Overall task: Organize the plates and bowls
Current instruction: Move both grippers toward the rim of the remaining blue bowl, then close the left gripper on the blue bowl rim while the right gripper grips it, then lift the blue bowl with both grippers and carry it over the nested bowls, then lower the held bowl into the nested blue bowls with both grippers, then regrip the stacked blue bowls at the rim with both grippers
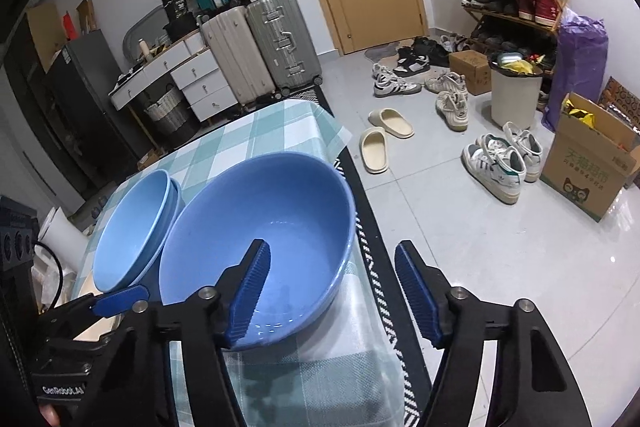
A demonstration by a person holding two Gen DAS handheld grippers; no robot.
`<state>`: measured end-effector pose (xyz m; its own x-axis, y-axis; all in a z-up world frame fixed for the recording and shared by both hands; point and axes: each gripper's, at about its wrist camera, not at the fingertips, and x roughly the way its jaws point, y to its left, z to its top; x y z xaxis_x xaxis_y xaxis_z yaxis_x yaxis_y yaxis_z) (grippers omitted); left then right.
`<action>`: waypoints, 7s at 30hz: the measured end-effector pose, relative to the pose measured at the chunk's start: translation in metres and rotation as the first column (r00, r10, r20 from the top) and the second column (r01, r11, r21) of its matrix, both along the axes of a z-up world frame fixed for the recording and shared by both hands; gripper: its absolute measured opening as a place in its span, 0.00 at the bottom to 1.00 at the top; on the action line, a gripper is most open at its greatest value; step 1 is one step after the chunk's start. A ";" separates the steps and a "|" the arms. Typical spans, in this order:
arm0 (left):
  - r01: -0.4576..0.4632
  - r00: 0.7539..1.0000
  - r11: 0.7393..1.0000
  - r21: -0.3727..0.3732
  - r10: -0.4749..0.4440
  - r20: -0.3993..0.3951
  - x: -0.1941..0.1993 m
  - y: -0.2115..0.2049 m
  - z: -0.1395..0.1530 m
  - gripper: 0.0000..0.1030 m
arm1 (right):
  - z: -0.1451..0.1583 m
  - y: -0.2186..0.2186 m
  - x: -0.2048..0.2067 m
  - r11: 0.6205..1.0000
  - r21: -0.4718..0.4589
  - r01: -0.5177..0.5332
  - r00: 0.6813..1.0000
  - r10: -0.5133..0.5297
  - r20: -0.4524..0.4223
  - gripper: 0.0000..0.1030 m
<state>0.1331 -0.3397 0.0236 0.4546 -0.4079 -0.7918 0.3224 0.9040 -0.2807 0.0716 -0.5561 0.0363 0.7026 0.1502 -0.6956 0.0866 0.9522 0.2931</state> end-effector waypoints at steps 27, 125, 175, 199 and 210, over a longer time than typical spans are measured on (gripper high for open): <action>0.018 0.999 1.000 0.003 -0.018 0.046 0.009 -0.006 -0.006 0.32 | -0.016 0.005 0.013 0.998 -0.065 0.005 1.000 -0.006 -0.011 0.17; -0.195 0.958 0.975 -0.102 0.212 0.193 -0.054 0.170 0.124 0.32 | 0.094 0.187 0.024 0.969 -0.206 -0.136 0.972 0.170 0.161 0.20; -0.201 0.972 0.979 0.042 0.194 0.131 -0.005 0.179 0.032 0.32 | 0.022 0.230 0.056 0.937 -0.301 -0.177 0.982 0.190 0.013 0.21; -0.196 0.978 0.980 -0.030 0.198 0.071 0.007 0.210 0.017 0.50 | 0.011 0.223 0.057 0.932 -0.307 -0.190 0.981 0.194 -0.019 0.23; -0.262 0.960 0.960 -0.099 0.270 0.076 0.025 0.247 0.021 0.85 | 0.010 0.180 0.056 0.982 -0.133 -0.132 0.991 0.133 0.003 0.60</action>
